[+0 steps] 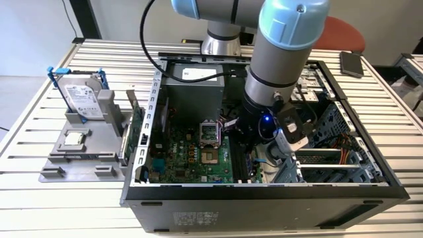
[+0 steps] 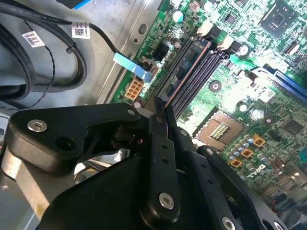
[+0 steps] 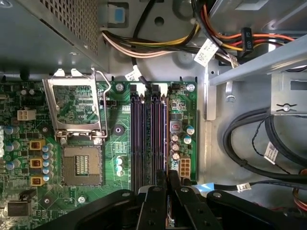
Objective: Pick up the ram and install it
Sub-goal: 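Insert the ram into the slot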
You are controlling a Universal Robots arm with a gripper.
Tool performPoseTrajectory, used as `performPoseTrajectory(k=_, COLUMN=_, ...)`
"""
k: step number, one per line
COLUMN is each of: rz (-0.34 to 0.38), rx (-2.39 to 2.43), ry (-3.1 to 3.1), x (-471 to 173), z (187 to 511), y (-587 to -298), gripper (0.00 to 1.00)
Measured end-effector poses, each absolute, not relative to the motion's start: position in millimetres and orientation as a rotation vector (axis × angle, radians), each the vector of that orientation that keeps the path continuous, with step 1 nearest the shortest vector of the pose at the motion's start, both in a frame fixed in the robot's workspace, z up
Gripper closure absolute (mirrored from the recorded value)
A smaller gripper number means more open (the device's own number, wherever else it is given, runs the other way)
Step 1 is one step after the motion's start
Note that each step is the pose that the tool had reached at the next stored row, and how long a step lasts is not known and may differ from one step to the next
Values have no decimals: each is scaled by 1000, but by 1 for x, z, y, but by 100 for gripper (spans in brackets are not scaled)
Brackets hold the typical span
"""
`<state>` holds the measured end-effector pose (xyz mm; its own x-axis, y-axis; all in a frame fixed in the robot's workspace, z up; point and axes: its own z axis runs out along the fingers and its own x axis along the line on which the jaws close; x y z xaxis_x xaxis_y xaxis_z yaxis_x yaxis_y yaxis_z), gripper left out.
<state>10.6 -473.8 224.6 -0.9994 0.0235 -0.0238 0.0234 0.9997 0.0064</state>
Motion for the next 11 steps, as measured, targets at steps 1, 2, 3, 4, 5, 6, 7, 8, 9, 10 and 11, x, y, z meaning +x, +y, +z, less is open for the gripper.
performPoseTrajectory(k=1, rz=10, rx=36, ry=3118, x=11, z=223, y=-474, gripper=100)
performPoseTrajectory(k=2, rz=9, rx=36, ry=3118, x=11, z=222, y=-474, gripper=100)
performPoseTrajectory(k=3, rz=10, rx=37, ry=3118, x=11, z=221, y=-474, gripper=100)
performPoseTrajectory(k=4, rz=9, rx=37, ry=3118, x=10, z=221, y=-474, gripper=100)
performPoseTrajectory(k=5, rz=9, rx=37, ry=3118, x=10, z=221, y=-474, gripper=100)
performPoseTrajectory(k=6, rz=9, rx=37, ry=3118, x=10, z=221, y=-474, gripper=100)
performPoseTrajectory(k=7, rz=9, rx=37, ry=3118, x=11, z=221, y=-474, gripper=100)
performPoseTrajectory(k=8, rz=9, rx=37, ry=3118, x=10, z=221, y=-474, gripper=100)
performPoseTrajectory(k=9, rz=10, rx=37, ry=3118, x=11, z=221, y=-474, gripper=100)
performPoseTrajectory(k=10, rz=10, rx=37, ry=3118, x=11, z=220, y=-474, gripper=100)
performPoseTrajectory(k=11, rz=10, rx=37, ry=3118, x=11, z=219, y=-474, gripper=100)
